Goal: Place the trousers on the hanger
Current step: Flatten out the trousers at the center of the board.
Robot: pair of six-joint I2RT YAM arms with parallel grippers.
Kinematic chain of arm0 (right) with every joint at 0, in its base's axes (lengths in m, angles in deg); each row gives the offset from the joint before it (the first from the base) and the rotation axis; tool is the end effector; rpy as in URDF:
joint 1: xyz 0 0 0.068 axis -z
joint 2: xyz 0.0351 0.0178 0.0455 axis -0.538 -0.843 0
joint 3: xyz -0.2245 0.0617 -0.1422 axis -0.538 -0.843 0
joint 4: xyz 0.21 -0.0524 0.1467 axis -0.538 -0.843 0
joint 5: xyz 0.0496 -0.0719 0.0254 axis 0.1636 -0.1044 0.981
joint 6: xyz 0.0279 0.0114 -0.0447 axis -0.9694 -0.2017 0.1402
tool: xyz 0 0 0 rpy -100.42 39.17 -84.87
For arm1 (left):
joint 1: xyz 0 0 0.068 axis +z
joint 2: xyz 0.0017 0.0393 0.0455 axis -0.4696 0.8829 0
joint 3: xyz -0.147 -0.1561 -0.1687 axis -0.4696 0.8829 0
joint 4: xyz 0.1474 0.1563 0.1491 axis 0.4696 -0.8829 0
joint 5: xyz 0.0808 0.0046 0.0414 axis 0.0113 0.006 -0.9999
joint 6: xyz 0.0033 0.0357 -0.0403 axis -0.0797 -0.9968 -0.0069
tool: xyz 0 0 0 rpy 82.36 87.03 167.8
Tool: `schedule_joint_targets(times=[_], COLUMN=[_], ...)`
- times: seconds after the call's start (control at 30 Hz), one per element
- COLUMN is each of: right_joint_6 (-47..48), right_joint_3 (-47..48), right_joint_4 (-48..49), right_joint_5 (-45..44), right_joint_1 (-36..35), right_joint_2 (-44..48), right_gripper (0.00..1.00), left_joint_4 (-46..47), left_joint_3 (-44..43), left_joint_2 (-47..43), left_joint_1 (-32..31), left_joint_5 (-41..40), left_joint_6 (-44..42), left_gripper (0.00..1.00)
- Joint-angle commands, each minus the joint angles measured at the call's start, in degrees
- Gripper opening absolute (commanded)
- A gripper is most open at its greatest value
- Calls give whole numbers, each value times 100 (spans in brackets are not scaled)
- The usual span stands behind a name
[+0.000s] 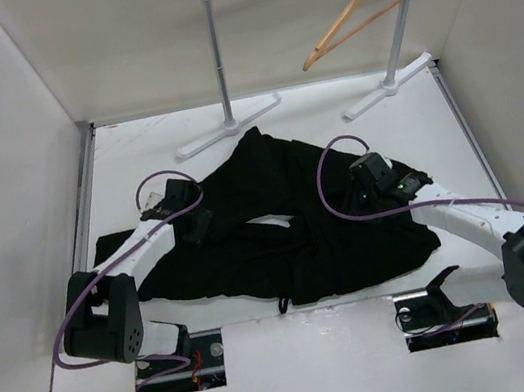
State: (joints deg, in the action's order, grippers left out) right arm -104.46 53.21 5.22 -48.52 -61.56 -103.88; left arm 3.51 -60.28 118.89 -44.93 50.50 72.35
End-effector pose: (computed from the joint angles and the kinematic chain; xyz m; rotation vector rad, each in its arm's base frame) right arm 0.2106 0.1134 0.2064 0.4236 2.5695 0.3909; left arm 0.2570 -0.0737 0.1878 -1.1689 2.2896 -0.4479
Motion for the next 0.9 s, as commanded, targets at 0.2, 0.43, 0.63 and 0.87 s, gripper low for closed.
schedule_joint_targets(times=[0.2, 0.43, 0.63, 0.87], right_joint_6=[7, 60, 113, 183], right_joint_3=[65, 92, 118, 57], right_joint_4=[307, 369, 386, 395], right_joint_5=[29, 56, 135, 214], right_joint_1=[-65, -12, 93, 252], right_joint_2=[45, -8, 9, 115], right_gripper=[52, 52, 52, 52], left_joint_4=[-50, -208, -235, -156], left_joint_3=[102, -644, -2207, -3651], left_joint_2=[-481, -667, -132, 765], left_joint_1=[-148, -26, 843, 2135], left_joint_5=[-55, -310, -775, -1777], left_joint_6=[205, -146, -1375, -2792], left_gripper=[18, 4, 2, 4])
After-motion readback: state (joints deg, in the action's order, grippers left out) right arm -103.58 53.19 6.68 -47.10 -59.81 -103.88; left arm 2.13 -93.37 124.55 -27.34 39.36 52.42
